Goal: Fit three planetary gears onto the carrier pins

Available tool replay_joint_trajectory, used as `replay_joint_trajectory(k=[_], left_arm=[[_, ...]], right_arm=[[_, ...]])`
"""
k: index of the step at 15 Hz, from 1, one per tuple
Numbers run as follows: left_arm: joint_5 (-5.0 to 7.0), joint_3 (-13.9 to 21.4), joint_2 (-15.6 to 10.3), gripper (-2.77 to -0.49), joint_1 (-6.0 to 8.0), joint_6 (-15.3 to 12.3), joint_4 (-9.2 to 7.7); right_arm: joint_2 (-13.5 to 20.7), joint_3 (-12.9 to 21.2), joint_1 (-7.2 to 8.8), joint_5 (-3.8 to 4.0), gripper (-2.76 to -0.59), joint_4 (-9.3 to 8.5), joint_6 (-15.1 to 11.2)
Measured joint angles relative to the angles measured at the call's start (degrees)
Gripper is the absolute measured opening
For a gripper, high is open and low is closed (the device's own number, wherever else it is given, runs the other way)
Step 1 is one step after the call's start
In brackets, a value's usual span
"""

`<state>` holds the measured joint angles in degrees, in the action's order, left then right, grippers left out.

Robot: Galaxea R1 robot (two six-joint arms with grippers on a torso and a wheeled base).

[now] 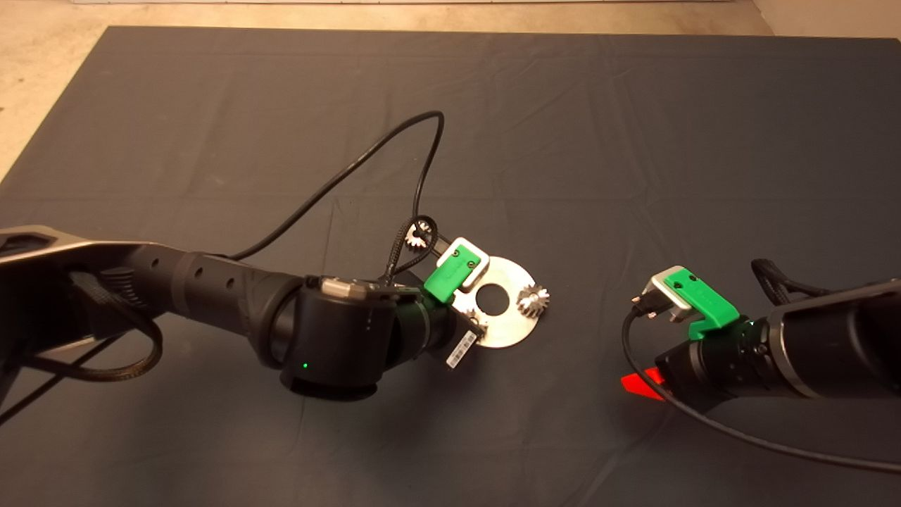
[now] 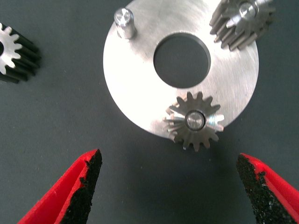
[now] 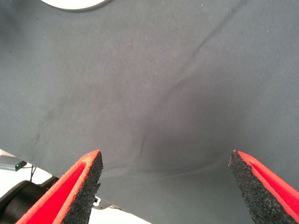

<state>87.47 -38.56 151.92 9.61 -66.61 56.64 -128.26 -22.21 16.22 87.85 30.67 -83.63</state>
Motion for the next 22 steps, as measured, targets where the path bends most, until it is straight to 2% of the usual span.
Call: replay_joint_trajectory(k=[1, 2, 3, 4, 6, 8, 9, 14, 15, 16, 18, 20, 21, 22], left_arm=[[-0.04, -0.6, 0.0, -1.24, 0.78, 0.6, -1.69], [-0.02, -1.6, 0.0, -1.24, 1.36, 1.4, -2.35], [-0.02, -2.4, 0.0, -1.24, 1.57, 2.5, -2.72], [0.03, -2.7, -0.1, -1.23, 1.55, 3.3, -3.84], [-0.02, -3.3, -0.2, -1.08, 1.56, 4.6, -5.90], [-0.02, -4.3, -0.4, -1.05, 1.57, 5.7, -6.25], [-0.02, -5.3, -0.4, -0.96, 1.74, 6.1, -6.53], [0.01, -9.8, -0.7, -0.93, 2.37, 11.1, -7.84], [0.01, -10.0, -0.9, -0.93, 2.40, 12.0, -8.81], [-0.02, -10.0, -0.9, -0.93, 2.71, 12.3, -10.52], [-0.04, -10.3, -0.8, -0.93, 4.12, 12.9, -12.50], [-1.14, -11.9, -0.8, -0.93, 5.36, 14.1, -13.48], [-2.42, -12.8, -0.8, -0.93, 6.07, 14.3, -14.75], [-4.06, -13.9, -0.8, -0.93, 6.93, 15.0, -16.97]], right_arm=[[0.0, 0.0, -0.02, 0.02, -1.34, -0.27, 0.0], [0.0, 0.0, 0.00, 0.00, -1.34, -0.38, 0.0], [0.0, 0.0, 0.00, 0.02, -1.34, -0.52, 0.0], [-0.2, 0.0, -0.02, -0.02, -1.34, -0.58, 0.0], [-0.5, 0.0, -0.02, -0.02, -1.34, -0.69, 0.0], [-0.5, 0.0, -0.02, 0.00, -1.34, -1.11, 0.0], [-0.5, 0.0, -0.02, 0.00, -1.34, -1.38, 0.0], [-2.0, 0.0, -0.04, -0.02, -1.34, -1.98, 0.0], [-2.2, 0.0, -0.02, 0.00, -1.34, -2.01, 0.0], [-2.4, 0.0, -0.04, 0.05, -1.34, -2.05, 0.0], [-2.6, 0.0, -0.04, -0.04, -1.34, -2.18, 0.0], [-2.6, 0.0, -0.06, 0.00, -1.34, -2.64, 0.0], [-2.6, 0.0, -0.04, 0.00, -1.34, -3.14, 0.0], [-2.7, 0.0, -0.04, 0.00, -1.34, -3.55, 0.0]])
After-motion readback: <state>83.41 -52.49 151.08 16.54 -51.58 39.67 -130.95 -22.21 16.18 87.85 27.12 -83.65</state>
